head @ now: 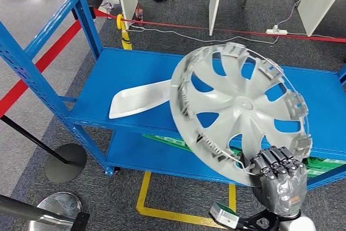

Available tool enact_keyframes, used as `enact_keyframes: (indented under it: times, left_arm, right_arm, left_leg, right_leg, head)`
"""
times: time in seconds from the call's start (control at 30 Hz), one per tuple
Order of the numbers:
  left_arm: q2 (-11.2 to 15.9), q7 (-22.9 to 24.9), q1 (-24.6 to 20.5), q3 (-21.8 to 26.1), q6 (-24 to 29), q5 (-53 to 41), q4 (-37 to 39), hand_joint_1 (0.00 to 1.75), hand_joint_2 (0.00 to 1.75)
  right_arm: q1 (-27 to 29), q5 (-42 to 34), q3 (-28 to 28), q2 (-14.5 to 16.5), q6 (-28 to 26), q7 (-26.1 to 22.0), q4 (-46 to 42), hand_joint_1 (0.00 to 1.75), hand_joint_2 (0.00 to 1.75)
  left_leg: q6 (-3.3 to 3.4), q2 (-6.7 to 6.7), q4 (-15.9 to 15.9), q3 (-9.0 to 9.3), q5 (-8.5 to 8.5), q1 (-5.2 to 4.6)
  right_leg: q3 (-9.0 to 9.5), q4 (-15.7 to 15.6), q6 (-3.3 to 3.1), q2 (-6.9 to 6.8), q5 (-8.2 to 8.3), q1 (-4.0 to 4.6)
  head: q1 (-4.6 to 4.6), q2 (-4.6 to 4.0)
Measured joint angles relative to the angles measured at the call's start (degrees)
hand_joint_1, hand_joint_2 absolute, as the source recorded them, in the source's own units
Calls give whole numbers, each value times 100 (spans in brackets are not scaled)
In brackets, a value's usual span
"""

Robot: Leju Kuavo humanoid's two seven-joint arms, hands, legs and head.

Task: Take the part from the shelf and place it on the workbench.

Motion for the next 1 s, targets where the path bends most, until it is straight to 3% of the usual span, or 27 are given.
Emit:
enact_keyframes:
  times: [0.07,0.1,0.17,0.2,0.23,0.27,0.3,0.37,0.4,0.47,0.53,0.6,0.7,0.73,0.77,0.8,0.87,0.93,1.0]
  left_arm:
    - [-1,36,-7,2,17,-63,0,0,175]
    - [-2,56,-13,2,25,-95,0,0,175]
    - [-4,83,-21,3,44,-151,0,0,175]
    - [-6,95,-23,4,53,-178,0,0,175]
    - [-8,107,-23,4,61,-204,0,0,175]
    - [-9,125,-24,4,67,-227,0,0,175]
    - [-10,140,-24,4,72,-244,0,0,175]
    - [-8,160,-28,4,75,-262,-1,0,175]
    - [-6,160,-31,4,77,-266,-1,0,175]
    - [0,160,-36,4,79,-267,-2,0,175]
    - [-1,161,-35,4,80,-267,-2,0,175]
    - [-5,163,-37,4,80,-268,-2,0,175]
    - [-13,166,-45,4,80,-285,-2,0,175]
    - [-13,169,-46,4,80,-295,-2,0,175]
    - [-12,173,-49,4,79,-304,-2,0,175]
    - [-12,180,-54,4,78,-317,-2,0,175]
    - [-14,196,-81,4,74,-355,-2,0,175]
    - [-18,213,-130,3,72,-396,-2,0,175]
    - [-19,244,-163,2,69,-423,-2,0,175]
  right_arm:
    - [12,-98,-235,203,0,-475,35,175,175]
    - [15,-106,-349,291,0,-652,47,175,175]
    - [28,-80,-566,444,0,-893,63,175,175]
    - [40,-47,-659,503,0,-950,65,175,175]
    - [55,-9,-738,548,0,-976,66,175,175]
    - [68,34,-811,587,0,-993,66,175,175]
    - [79,69,-868,617,0,-1001,65,175,175]
    - [87,109,-947,672,0,-1006,64,175,175]
    - [90,115,-974,694,0,-1007,61,175,175]
    - [94,121,-1025,731,0,-1010,55,175,175]
    - [99,125,-1072,768,0,-1013,50,175,175]
    - [101,126,-1106,808,0,-1015,49,175,175]
    - [102,127,-1162,854,0,-1012,49,175,175]
    - [104,135,-1182,862,0,-1012,49,175,175]
    - [108,148,-1197,868,0,-1013,48,175,175]
    - [111,167,-1207,874,0,-1014,45,175,175]
    - [120,200,-1210,882,0,-1017,17,175,175]
    - [128,218,-1211,884,0,-1016,-33,175,175]
    - [136,223,-1213,886,0,-1015,-78,175,175]
  left_leg:
    - [49,5,-62,18,38,24]
    - [68,9,-94,25,54,39]
    - [78,12,-108,23,65,41]
    - [77,12,-108,21,67,39]
    - [72,12,-107,20,71,39]
    - [62,11,-106,19,78,44]
    - [46,8,-104,19,88,55]
    - [-14,-2,-94,12,115,69]
    - [-55,-8,-89,4,135,67]
    - [-144,-17,-85,-19,197,57]
    - [-225,-18,-84,-54,235,74]
    - [-280,-7,118,-165,1,88]
    - [-311,2,1146,-496,-734,90]
    - [-311,2,1442,-552,-843,89]
    - [-301,2,1565,-526,-828,89]
    - [-284,2,1478,-399,-712,88]
    - [-229,2,782,119,-448,81]
    - [-181,-5,43,580,-408,59]
    - [-144,-13,-215,665,-433,24]
  right_leg:
    - [-28,95,22,-2,-92,2]
    - [-121,309,19,-2,-234,9]
    - [-490,1071,8,-1,-623,22]
    - [-689,1464,7,1,-761,24]
    - [-820,1700,8,1,-787,25]
    - [-848,1710,8,0,-682,24]
    - [-763,1474,10,-2,-470,20]
    - [-424,706,16,3,-32,16]
    - [-310,439,-1,17,101,21]
    - [-283,317,-67,52,171,45]
    - [-384,332,-169,56,226,49]
    - [-484,333,-292,43,309,45]
    - [-674,336,-384,27,455,67]
    - [-741,338,-390,24,504,79]
    - [-803,339,-392,22,550,91]
    - [-857,340,-388,22,593,101]
    - [-938,341,-359,23,669,118]
    - [-997,345,-298,16,745,132]
    - [-1048,329,-221,9,837,124]
  head:
    - [6,-1]
    - [15,-1]
    - [25,-1]
    - [28,-1]
    - [27,-1]
    - [28,-1]
    - [28,-1]
    - [30,-1]
    - [28,-1]
    - [23,-1]
    - [20,0]
    - [13,-1]
    - [2,-1]
    - [2,-1]
    - [2,-1]
    - [2,-1]
    - [2,-1]
    - [9,-1]
    - [15,0]
